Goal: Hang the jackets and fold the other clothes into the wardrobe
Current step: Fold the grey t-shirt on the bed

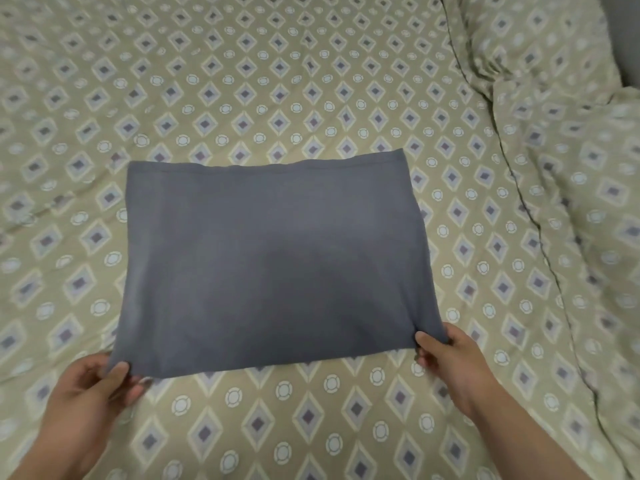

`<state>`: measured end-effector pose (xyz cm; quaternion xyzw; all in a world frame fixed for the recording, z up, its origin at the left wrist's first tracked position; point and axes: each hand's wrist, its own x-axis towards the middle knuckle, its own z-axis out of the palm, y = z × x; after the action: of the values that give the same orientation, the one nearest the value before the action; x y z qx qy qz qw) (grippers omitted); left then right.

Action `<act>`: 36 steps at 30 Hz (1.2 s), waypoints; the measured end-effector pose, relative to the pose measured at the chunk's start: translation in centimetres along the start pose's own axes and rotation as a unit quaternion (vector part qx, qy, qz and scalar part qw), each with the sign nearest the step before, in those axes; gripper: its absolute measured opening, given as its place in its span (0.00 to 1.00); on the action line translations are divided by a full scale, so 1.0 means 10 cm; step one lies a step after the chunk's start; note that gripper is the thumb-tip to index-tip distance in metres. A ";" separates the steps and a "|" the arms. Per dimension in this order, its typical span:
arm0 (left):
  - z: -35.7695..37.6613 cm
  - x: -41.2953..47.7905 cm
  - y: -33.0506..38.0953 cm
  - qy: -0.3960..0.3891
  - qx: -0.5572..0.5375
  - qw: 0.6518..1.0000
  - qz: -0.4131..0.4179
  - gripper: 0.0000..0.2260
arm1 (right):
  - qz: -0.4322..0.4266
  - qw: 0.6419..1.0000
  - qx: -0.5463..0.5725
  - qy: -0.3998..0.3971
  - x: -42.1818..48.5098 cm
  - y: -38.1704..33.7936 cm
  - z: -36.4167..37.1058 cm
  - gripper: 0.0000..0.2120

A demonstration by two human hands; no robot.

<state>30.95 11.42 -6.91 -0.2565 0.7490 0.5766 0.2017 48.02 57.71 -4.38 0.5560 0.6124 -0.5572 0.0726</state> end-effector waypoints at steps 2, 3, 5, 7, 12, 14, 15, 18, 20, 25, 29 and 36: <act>0.00 -0.01 0.01 -0.027 0.020 0.999 -0.036 0.06 | -0.023 0.990 -0.137 0.028 0.06 0.00 -0.03 0.01; 0.01 0.00 0.01 -0.046 0.041 0.997 -0.048 0.03 | -0.037 0.979 -0.198 0.035 0.07 -0.01 -0.03 0.01; -0.01 0.05 0.04 -0.086 0.086 0.990 -0.070 0.04 | -0.037 0.970 -0.237 0.022 0.10 -0.03 -0.01 0.03; -0.03 0.10 0.11 -0.094 0.105 0.986 -0.089 0.08 | -0.014 0.979 -0.201 -0.001 0.12 -0.04 0.01 0.07; -0.25 0.21 0.23 -0.039 0.074 0.993 -0.078 0.12 | 0.073 0.992 0.058 -0.080 0.07 0.02 -0.18 0.08; -0.36 0.26 0.22 0.012 0.057 0.996 -0.061 0.14 | 0.073 0.988 0.114 -0.073 0.06 0.12 -0.31 0.09; -0.38 0.27 0.20 0.028 0.053 0.997 -0.058 0.14 | 0.077 0.987 0.123 -0.064 0.05 0.17 -0.34 0.09; -0.36 0.24 0.04 0.035 0.007 0.996 -0.085 0.14 | 0.099 0.985 0.138 -0.041 0.03 0.29 -0.27 0.08; -0.30 0.19 -0.04 0.008 -0.032 0.992 -0.123 0.14 | 0.115 0.977 0.174 -0.036 0.02 0.30 -0.18 0.07; -0.19 0.07 0.12 0.008 -0.076 0.989 -0.125 0.07 | 0.134 0.957 0.250 -0.065 -0.06 0.17 -0.12 0.02; -0.28 -0.16 0.25 -0.060 -0.051 0.968 -0.240 0.06 | 0.191 0.948 0.221 -0.128 -0.30 0.15 -0.26 0.05; -1.10 -0.78 0.37 -0.076 0.011 0.937 -0.340 0.07 | 0.194 0.964 0.133 -0.124 -1.18 0.24 -0.77 0.11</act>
<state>34.77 2.75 3.38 -0.4488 0.6062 0.4830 0.4448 58.30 55.87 5.40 0.5954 0.3988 -0.6737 0.1803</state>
